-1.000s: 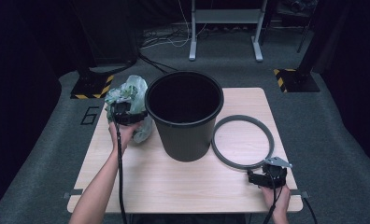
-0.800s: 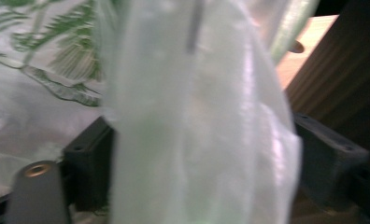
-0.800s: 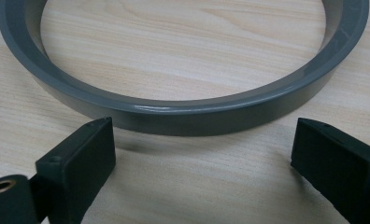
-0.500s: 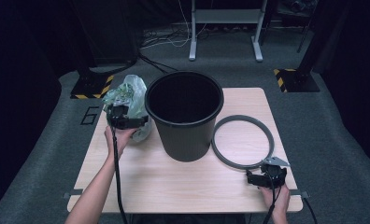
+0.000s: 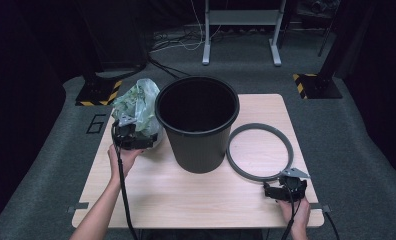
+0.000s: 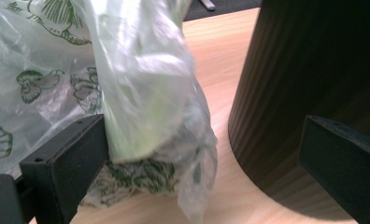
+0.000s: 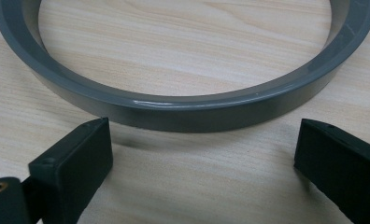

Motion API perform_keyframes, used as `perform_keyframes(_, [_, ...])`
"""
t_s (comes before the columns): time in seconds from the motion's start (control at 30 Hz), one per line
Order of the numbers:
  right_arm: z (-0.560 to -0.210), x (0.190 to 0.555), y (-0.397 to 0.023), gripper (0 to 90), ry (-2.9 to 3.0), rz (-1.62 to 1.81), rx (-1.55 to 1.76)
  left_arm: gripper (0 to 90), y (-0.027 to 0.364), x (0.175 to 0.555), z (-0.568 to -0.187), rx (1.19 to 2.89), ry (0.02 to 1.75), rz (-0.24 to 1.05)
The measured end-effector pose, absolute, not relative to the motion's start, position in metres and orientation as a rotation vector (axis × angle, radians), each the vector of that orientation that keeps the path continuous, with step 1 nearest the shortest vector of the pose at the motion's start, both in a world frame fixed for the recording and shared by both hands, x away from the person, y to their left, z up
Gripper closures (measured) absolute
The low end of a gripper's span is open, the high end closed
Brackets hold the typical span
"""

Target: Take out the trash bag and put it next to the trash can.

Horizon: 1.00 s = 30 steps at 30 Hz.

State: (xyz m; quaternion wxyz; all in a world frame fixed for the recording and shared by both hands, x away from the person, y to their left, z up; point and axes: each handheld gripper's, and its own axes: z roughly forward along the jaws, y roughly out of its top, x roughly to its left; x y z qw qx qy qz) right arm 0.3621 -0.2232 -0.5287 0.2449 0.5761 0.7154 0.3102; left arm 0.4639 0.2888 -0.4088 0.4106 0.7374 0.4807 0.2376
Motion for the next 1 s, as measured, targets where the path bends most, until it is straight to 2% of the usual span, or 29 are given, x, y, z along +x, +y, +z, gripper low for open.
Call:
perform_keyframes(0.53, [-0.529,0.362,-0.223,3.3,1.953,0.847,1.58,0.1,0.29,0.411,-0.431,1.912,1.16,0.622])
perform_keyframes(0.73, [-0.529,0.362,-0.223,3.3,1.953,0.847,1.58,0.0,0.295,0.395,-0.456,1.942,1.187,0.611])
perform_keyframes(1.0, [-0.529,0.362,-0.222,3.8,1.952,0.843,1.576,0.0,0.304,0.393,-0.494,1.995,1.26,0.54])
